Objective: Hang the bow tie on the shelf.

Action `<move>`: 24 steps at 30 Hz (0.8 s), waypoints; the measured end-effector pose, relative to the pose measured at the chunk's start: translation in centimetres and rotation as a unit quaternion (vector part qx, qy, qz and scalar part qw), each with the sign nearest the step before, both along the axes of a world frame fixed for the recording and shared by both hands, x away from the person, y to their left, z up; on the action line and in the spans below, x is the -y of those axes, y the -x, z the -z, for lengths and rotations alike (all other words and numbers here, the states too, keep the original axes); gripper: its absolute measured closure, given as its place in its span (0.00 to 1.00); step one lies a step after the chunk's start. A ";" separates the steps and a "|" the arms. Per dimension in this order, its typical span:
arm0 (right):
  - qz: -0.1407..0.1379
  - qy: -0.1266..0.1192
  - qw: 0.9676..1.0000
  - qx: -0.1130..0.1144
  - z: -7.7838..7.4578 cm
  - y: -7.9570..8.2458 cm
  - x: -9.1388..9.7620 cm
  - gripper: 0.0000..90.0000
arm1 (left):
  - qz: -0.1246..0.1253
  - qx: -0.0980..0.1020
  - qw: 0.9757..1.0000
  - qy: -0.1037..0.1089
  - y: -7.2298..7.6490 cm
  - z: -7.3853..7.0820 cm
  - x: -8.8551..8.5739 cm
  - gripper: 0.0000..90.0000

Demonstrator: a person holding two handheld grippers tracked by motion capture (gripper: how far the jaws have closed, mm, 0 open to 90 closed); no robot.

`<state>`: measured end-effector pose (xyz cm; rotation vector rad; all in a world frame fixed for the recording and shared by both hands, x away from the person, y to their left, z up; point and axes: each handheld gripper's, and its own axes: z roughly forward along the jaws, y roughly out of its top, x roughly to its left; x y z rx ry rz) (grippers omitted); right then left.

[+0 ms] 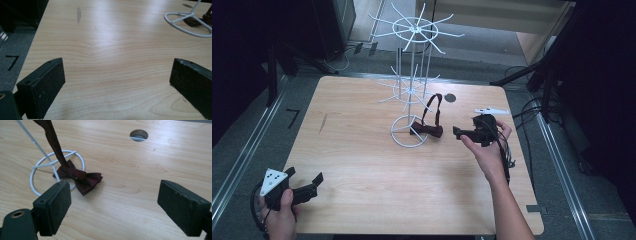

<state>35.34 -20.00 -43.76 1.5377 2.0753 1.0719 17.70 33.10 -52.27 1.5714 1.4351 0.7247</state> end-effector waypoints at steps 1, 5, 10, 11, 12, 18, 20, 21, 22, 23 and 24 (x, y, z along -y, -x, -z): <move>0.000 0.000 1.000 0.000 0.0 0.0 0.0 0.13 | 0.000 0.000 1.000 0.000 0.0 0.0 0.0 0.00; 0.004 -0.005 1.000 0.002 0.3 0.5 1.0 0.12 | 0.000 0.000 1.000 0.000 0.0 0.0 0.0 0.00; 0.008 -0.011 1.000 0.003 0.8 1.2 2.1 0.12 | 0.000 0.000 1.000 0.000 0.0 0.0 0.0 0.00; 0.009 -0.011 1.000 0.003 0.9 1.4 2.4 0.12 | 0.000 0.000 1.000 0.000 0.0 0.0 0.0 0.00; 0.011 -0.011 1.000 0.002 1.1 1.5 2.7 0.12 | 0.000 0.001 1.000 -0.001 0.0 0.0 0.0 0.00; 0.017 -0.013 1.000 0.000 1.7 2.1 3.6 0.11 | 0.000 0.000 1.000 -0.002 0.0 0.0 0.0 0.00; 0.020 -0.014 1.000 -0.001 1.9 2.4 4.0 0.12 | 0.000 0.000 1.000 -0.002 0.0 0.0 0.0 0.00; 0.021 -0.014 1.000 -0.001 2.1 2.5 4.2 0.12 | 0.000 0.000 1.000 -0.002 0.0 0.0 0.0 0.00; 0.023 -0.014 1.000 -0.002 2.1 2.6 4.3 0.12 | 0.000 0.000 1.000 -0.002 0.0 0.0 0.0 0.00; 0.025 -0.014 1.000 -0.003 2.4 2.9 4.8 0.12 | 0.000 0.000 1.000 -0.002 0.0 0.0 0.0 0.00; 0.026 -0.014 1.000 -0.002 2.5 3.0 5.0 0.12 | 0.000 0.000 1.000 -0.002 0.0 0.0 0.0 0.00</move>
